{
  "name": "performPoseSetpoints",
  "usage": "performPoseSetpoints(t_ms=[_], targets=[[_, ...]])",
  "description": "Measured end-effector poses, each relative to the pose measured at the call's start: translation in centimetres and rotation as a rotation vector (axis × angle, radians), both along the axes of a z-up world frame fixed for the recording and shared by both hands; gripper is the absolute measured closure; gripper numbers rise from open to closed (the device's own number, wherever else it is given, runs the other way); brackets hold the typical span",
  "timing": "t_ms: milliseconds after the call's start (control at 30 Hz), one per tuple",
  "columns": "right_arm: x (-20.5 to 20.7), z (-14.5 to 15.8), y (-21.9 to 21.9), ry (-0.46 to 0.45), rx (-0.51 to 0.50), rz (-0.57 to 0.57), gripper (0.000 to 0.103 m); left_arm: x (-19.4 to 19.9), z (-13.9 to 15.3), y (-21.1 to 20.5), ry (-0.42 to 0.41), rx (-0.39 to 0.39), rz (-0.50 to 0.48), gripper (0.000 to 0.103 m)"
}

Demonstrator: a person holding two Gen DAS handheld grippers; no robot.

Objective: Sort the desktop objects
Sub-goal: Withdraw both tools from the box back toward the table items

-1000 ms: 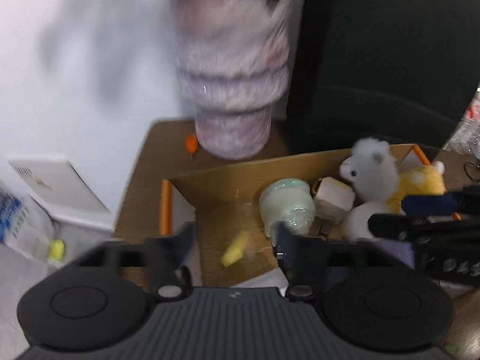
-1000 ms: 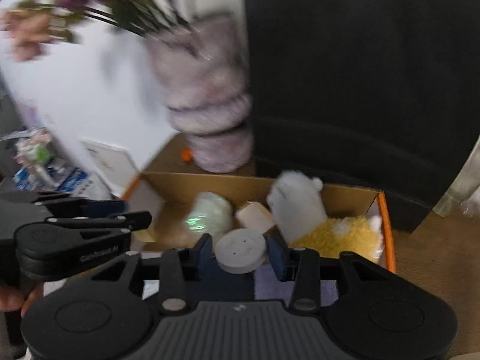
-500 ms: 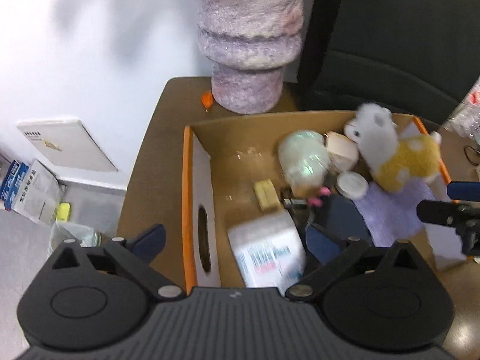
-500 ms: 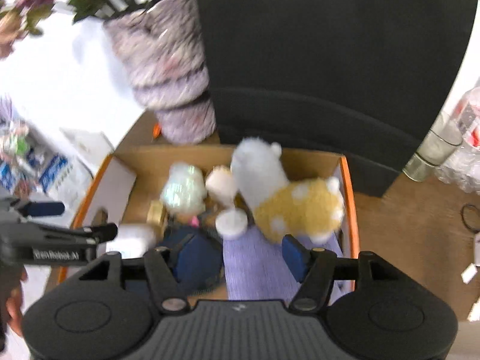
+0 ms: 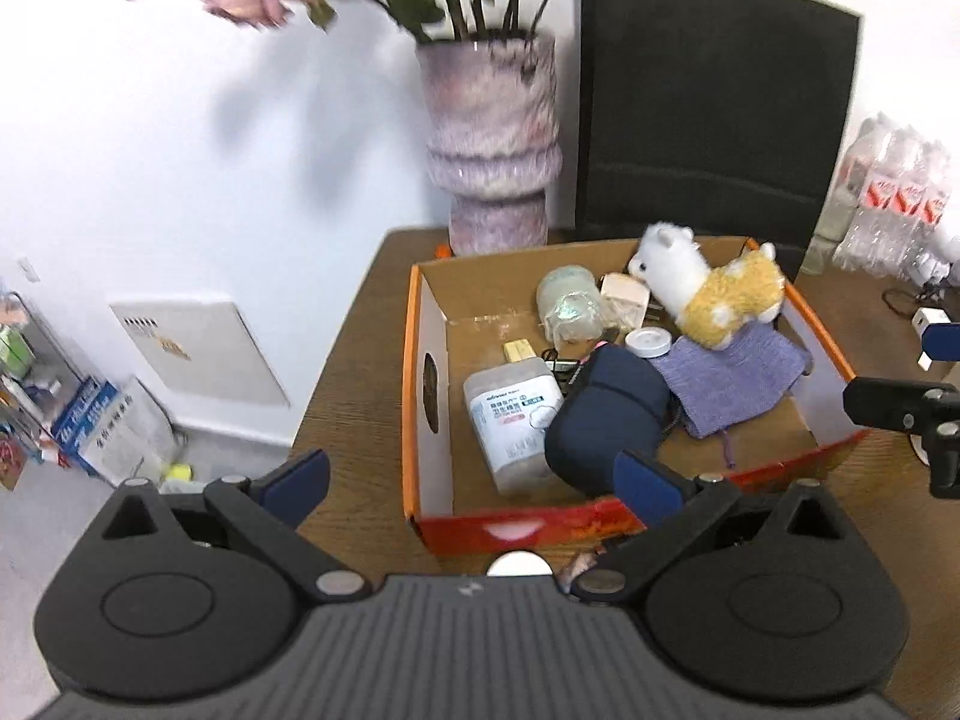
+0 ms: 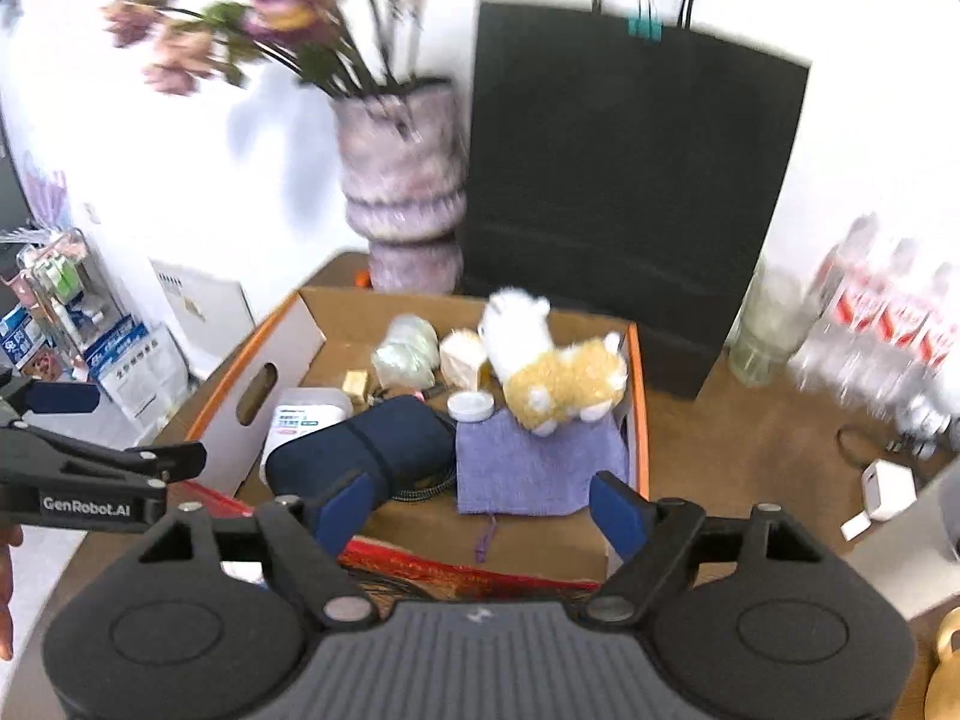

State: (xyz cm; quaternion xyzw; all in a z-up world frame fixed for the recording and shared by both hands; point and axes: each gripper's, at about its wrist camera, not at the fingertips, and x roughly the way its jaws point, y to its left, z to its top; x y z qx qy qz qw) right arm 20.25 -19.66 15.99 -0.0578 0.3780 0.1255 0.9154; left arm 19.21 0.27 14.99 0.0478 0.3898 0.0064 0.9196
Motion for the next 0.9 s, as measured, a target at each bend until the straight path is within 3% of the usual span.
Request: performPoseSetpoints(t_ms=[167,300,400,633,767,900], targets=[[-5.8,-1.2,-0.5,-0.081,0.031,0.015,0.018,-6.1,-2.1,-0.2,-0.115,-0.028,0.042,0.000],[-10.0,-3.2,-1.4,-0.135,0.048,0.023,0.015,-11.8,-4.4,0.0,-0.204,-0.135,0.045,0.000],[-13.3,-5.6,-2.1,-0.158,0.051,-0.003,0.014,-15.9,-7.1,-0.4,-0.216,-0.182,0.049,0.000],[-21.1,-12.0,-2.2,-0.189,0.053,-0.068,0.014,-23.5,-10.4,-1.2,-0.284,-0.140,0.038,0.000],[-24.6,-13.6,-2.2,-0.192,0.077,-0.081,0.014,-26.4,-11.2,-0.6,-0.297,-0.055,0.055,0.000],[-27.5,-14.3,-2.2,-0.224,0.085,-0.091,0.014,-29.7,-11.7,0.7,-0.320,-0.082,0.029,0.000]])
